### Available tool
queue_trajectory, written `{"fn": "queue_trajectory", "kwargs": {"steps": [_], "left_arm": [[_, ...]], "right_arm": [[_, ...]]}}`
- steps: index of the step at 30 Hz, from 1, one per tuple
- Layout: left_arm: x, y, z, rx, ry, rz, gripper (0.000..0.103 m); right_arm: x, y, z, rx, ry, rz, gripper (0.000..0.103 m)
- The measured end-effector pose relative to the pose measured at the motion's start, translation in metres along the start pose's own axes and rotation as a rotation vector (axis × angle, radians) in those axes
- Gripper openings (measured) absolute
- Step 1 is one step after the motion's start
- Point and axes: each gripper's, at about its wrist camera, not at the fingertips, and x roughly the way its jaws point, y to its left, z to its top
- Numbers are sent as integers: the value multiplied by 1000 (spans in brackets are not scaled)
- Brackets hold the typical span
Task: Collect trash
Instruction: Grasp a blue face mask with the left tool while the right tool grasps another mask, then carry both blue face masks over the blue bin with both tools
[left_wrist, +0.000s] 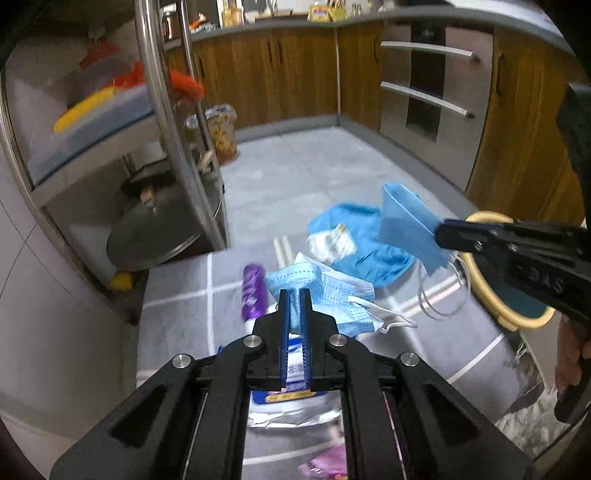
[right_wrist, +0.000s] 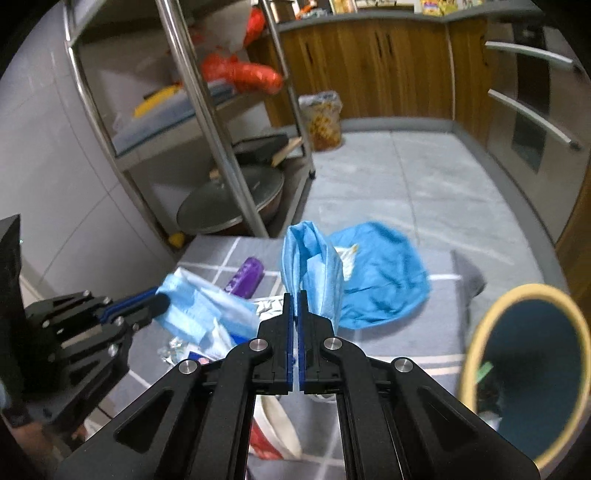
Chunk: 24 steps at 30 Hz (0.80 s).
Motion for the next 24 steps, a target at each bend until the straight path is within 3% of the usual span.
{"fn": "queue_trajectory", "kwargs": {"steps": [9, 24], "left_arm": [[-13, -37, 18, 10, -64, -67, 6], [-14, -141, 34, 158, -133, -214, 6]], "right_arm": [[-52, -43, -8, 61, -61, -103, 3], [-98, -120, -40, 193, -87, -262, 3]]}}
